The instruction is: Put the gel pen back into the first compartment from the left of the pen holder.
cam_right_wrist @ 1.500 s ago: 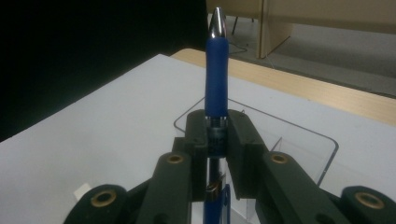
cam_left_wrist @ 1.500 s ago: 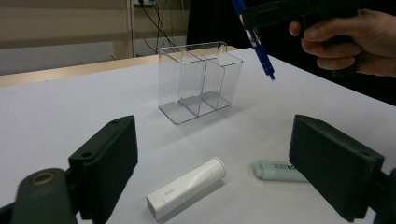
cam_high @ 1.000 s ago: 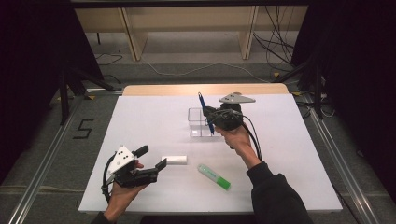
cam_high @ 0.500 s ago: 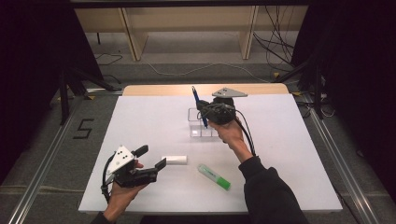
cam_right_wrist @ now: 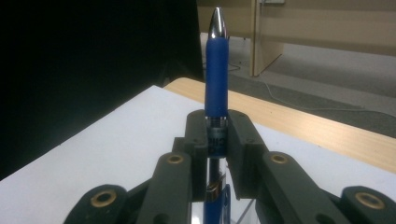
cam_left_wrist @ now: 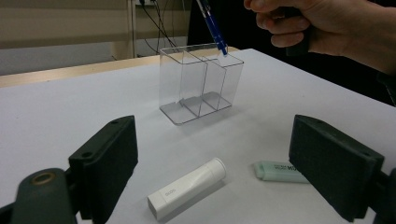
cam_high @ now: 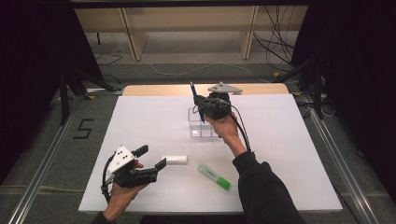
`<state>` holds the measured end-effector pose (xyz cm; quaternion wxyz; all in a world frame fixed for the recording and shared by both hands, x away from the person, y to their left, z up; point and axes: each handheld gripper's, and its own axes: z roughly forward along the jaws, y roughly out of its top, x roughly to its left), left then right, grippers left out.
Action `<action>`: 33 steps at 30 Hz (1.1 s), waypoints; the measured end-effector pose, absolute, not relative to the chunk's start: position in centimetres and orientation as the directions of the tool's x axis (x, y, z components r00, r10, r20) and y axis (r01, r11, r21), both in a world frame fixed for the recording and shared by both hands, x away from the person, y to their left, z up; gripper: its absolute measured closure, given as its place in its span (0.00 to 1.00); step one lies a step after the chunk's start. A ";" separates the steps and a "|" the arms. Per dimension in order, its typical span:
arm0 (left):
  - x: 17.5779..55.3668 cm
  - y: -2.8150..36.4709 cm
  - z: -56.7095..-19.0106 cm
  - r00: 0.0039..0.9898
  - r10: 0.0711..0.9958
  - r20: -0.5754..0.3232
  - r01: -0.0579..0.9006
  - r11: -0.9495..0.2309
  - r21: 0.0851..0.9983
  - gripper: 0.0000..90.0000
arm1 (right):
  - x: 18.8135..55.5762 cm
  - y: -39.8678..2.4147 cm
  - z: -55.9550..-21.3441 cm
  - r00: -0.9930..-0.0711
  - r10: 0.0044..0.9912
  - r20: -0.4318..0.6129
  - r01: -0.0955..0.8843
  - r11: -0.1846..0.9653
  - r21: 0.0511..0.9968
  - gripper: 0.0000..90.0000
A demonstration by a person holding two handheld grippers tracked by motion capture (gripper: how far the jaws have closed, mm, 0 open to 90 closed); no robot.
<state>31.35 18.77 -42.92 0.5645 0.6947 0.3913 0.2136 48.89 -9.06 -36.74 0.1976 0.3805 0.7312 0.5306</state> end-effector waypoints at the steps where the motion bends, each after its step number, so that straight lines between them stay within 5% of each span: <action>1: 31.4 18.8 -42.9 0.603 0.785 -0.144 0.302 -0.057 0.952 0.17 | 49.0 -8.9 -36.7 -0.630 0.768 0.116 0.349 0.146 0.926 0.89; 33: 31.4 18.8 -42.9 0.604 0.783 -0.146 0.302 -0.056 0.952 0.17 | 51.2 -6.3 -38.2 -0.576 0.812 0.094 0.351 0.142 0.926 0.89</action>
